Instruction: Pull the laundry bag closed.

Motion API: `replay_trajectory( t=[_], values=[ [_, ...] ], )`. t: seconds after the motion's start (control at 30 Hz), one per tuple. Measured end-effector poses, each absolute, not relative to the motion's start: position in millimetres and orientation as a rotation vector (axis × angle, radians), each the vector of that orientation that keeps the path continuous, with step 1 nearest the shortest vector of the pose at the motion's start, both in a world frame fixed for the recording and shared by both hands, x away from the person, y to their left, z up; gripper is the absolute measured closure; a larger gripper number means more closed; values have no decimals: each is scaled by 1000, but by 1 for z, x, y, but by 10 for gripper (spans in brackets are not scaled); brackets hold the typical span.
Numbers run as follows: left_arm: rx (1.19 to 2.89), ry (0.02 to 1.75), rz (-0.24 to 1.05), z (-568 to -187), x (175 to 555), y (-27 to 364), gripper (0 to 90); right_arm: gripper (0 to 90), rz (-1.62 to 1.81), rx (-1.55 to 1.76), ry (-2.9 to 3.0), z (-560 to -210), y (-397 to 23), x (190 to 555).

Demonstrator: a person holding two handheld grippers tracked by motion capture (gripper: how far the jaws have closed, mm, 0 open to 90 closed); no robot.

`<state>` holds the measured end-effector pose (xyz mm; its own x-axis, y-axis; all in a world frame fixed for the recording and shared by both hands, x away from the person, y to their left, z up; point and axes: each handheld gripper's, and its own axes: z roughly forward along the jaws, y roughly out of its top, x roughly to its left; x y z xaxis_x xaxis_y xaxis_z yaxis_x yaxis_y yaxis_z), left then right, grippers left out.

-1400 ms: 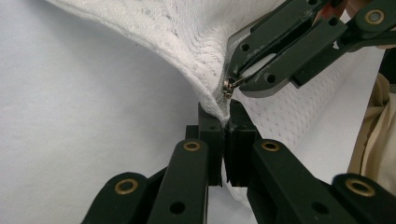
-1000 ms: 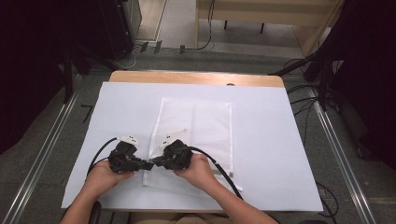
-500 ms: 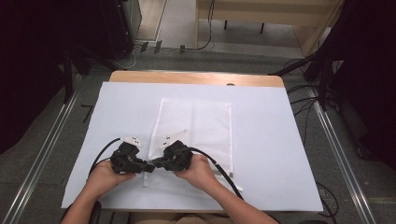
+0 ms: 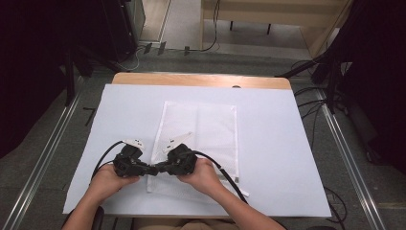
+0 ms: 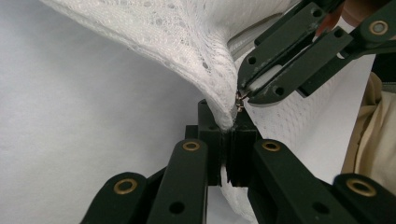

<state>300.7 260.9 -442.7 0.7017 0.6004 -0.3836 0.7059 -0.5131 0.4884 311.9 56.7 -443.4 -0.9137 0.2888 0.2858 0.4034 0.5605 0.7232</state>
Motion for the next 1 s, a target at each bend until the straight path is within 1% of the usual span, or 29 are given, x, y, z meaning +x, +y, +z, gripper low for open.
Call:
replay_trajectory(
  t=[0.27,0.77,1.0],
  values=[
    [2272,990,-192,-440,300,266,881,880,-1263,-616,-2661,-448,54,315],
    [2275,953,-203,-440,298,264,878,879,-1275,-568,-2687,-451,43,313],
    [2275,960,-198,-440,299,267,877,879,-1245,-597,-2708,-455,36,315]
  ],
)
